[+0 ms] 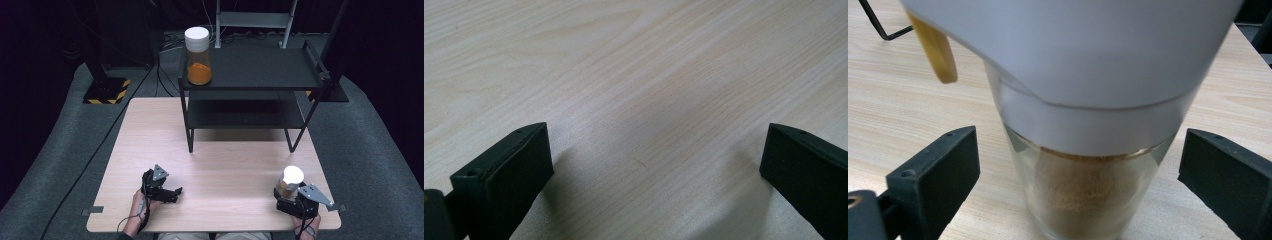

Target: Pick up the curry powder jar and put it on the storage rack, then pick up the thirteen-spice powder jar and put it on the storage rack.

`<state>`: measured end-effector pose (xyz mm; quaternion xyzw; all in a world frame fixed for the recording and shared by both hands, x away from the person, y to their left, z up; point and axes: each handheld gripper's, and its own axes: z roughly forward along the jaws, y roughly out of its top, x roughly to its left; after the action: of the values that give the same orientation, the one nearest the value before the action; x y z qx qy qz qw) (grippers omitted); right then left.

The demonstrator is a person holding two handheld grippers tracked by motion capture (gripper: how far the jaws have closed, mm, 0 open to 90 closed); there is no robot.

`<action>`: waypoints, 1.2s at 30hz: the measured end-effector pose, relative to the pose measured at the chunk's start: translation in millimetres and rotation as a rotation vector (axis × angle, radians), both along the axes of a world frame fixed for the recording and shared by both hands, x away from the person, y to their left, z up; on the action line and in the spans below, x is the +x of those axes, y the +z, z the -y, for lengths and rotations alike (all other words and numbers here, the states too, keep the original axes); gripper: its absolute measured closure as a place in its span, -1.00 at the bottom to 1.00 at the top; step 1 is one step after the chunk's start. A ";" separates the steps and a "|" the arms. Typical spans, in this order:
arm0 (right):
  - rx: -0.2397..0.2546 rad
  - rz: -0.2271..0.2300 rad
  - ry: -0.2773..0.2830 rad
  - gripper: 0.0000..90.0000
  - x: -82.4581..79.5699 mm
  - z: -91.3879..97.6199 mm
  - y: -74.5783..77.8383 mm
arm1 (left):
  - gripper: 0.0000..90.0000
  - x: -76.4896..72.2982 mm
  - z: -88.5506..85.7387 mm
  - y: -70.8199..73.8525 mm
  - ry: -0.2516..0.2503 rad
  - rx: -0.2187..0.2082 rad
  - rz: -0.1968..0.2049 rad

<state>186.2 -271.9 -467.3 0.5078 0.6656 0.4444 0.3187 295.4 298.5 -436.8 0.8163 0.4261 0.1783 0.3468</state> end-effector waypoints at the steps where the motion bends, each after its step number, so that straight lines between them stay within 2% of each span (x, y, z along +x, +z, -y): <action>1: -0.001 -0.001 0.000 -0.96 0.2 -0.1 0.2 | -1.00 -0.1 0.1 0.0 0.001 0.000 0.000; 13: -0.006 0.008 -0.020 -0.99 -2.2 -3.4 -0.7 | -1.00 -2.3 6.9 1.5 0.034 0.006 -0.006; 16: 0.008 0.019 -0.032 -0.99 -4.5 -2.8 -2.5 | -1.00 -2.8 9.0 2.7 0.046 0.009 -0.012; 24: 0.019 0.008 -0.039 -1.00 -6.0 -2.1 -1.5 | -1.00 -5.5 9.6 0.0 0.053 -0.001 0.000; 29: 0.002 0.001 -0.015 -1.00 -0.3 -4.2 1.1 | -1.00 -7.0 10.4 0.0 0.057 0.002 0.002; 31: -0.015 0.011 -0.020 -1.00 1.1 -8.4 2.1 | -1.00 -7.0 9.8 -0.2 0.057 -0.002 0.000; 36: -0.012 0.018 -0.002 -1.00 8.2 -8.0 4.9 | -1.00 -6.5 9.2 -0.2 0.051 -0.002 0.001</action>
<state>194.5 -263.9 -462.4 0.5024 0.6648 0.4448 0.3283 288.9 289.3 -437.1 0.8047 0.4470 0.1870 0.3430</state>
